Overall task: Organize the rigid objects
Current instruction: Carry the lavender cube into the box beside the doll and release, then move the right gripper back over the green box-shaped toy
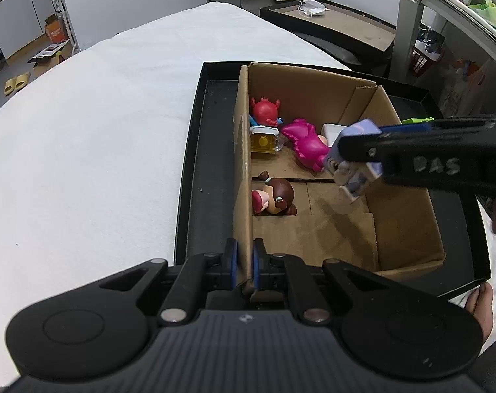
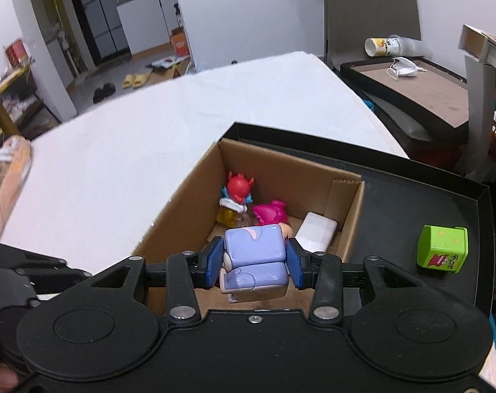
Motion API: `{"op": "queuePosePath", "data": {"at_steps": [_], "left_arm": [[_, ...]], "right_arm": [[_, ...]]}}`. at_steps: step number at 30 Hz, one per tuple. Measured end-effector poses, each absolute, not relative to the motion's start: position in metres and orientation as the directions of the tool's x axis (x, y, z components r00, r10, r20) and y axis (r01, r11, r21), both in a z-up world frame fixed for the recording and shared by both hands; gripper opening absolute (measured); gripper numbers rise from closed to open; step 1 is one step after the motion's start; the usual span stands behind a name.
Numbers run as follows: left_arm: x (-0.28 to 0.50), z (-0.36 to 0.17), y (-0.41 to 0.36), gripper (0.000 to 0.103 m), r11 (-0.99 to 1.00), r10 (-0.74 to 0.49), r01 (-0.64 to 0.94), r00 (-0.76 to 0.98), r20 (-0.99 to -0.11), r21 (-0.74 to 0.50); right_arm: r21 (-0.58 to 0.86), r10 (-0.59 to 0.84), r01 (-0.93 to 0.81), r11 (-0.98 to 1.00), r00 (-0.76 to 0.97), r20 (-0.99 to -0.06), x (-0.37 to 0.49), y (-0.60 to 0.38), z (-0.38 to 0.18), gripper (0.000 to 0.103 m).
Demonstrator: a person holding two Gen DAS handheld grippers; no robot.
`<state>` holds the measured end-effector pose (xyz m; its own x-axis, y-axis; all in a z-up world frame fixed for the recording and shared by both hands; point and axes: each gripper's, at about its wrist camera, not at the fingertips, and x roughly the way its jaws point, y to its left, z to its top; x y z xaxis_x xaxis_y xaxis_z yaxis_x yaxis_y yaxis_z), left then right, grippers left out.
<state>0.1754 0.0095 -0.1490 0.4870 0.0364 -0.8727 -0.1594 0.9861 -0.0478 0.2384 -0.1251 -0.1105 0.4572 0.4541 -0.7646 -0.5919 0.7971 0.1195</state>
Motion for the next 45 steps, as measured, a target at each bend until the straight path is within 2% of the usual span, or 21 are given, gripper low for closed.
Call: {"op": "queuePosePath", "data": {"at_steps": [9, 17, 22, 39, 41, 43, 45], "left_arm": [[0.176, -0.149, 0.012, 0.009, 0.986, 0.029, -0.158, 0.486, -0.874, -0.055], [0.177, -0.150, 0.008, 0.009, 0.986, 0.035, -0.157, 0.484, -0.874, -0.048], [0.177, -0.149, 0.006, 0.009, 0.986, 0.047, -0.162, 0.480, -0.876, -0.036], [0.176, -0.148, 0.006, 0.009, 0.986, 0.039, -0.163, 0.482, -0.875, -0.045], [0.176, -0.148, 0.007, 0.009, 0.985, 0.036, -0.164, 0.484, -0.874, -0.050], [0.175, -0.148, 0.008, 0.009, 0.985, 0.034, -0.166, 0.485, -0.874, -0.054], [0.175, -0.149, 0.008, 0.009, 0.985, 0.033, -0.165, 0.487, -0.873, -0.055]], "right_arm": [[0.072, 0.404, -0.602, 0.795, 0.437, -0.804, 0.241, -0.112, -0.128, 0.041], [0.114, 0.454, -0.585, 0.803, 0.477, -0.752, 0.240, -0.136, -0.101, 0.042], [0.165, 0.465, -0.526, 0.834, 0.510, -0.724, 0.250, -0.170, -0.087, 0.042], [0.207, 0.383, -0.363, 0.909, 0.528, -0.758, 0.275, -0.252, -0.108, 0.042], [0.211, 0.370, -0.338, 0.917, 0.525, -0.766, 0.278, -0.261, -0.112, 0.046], [0.224, 0.365, -0.314, 0.923, 0.523, -0.770, 0.282, -0.271, -0.115, 0.057], [0.228, 0.357, -0.297, 0.927, 0.519, -0.777, 0.285, -0.278, -0.118, 0.057]]}}
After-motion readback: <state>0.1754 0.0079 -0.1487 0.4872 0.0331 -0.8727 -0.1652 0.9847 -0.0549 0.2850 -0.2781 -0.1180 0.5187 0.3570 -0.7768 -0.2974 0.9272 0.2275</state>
